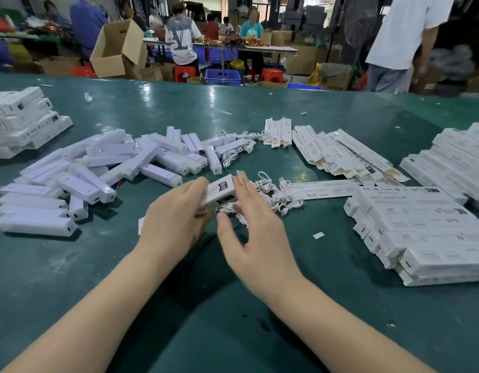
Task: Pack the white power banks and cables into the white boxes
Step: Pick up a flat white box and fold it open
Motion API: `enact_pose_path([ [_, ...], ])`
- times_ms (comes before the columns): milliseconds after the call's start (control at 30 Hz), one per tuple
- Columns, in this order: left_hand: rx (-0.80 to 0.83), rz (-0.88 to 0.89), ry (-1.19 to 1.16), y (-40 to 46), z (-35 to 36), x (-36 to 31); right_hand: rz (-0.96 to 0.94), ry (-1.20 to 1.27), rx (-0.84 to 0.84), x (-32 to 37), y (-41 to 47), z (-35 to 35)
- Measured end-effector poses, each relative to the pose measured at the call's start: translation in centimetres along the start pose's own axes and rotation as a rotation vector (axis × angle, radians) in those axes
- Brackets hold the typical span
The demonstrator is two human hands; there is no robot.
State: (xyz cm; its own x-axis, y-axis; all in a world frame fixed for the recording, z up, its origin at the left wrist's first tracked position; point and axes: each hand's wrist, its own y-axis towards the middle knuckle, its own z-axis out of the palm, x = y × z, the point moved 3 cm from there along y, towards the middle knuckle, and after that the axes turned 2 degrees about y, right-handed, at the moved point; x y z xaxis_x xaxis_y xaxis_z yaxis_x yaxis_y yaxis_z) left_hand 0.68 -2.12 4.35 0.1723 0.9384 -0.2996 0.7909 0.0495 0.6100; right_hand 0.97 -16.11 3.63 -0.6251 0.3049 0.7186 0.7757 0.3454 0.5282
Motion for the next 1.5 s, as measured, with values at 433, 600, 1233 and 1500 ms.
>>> enact_pose_path([
  [433, -0.041, 0.065, 0.085, 0.1, -0.2, -0.5, 0.276, 0.723, -0.227, -0.9, 1.1, -1.3],
  [600, -0.094, 0.098, 0.116, 0.1, -0.3, -0.6, 0.361, 0.865, -0.153, -1.0, 1.4, -1.0],
  [1233, -0.125, 0.108, 0.174, 0.1, -0.3, -0.8, 0.374, 0.957, -0.223, -1.3, 1.2, -0.7],
  [1500, -0.111, 0.060, 0.170, 0.0, 0.0, -0.9, 0.265, 0.702, -0.188, -1.6, 0.8, -0.1],
])
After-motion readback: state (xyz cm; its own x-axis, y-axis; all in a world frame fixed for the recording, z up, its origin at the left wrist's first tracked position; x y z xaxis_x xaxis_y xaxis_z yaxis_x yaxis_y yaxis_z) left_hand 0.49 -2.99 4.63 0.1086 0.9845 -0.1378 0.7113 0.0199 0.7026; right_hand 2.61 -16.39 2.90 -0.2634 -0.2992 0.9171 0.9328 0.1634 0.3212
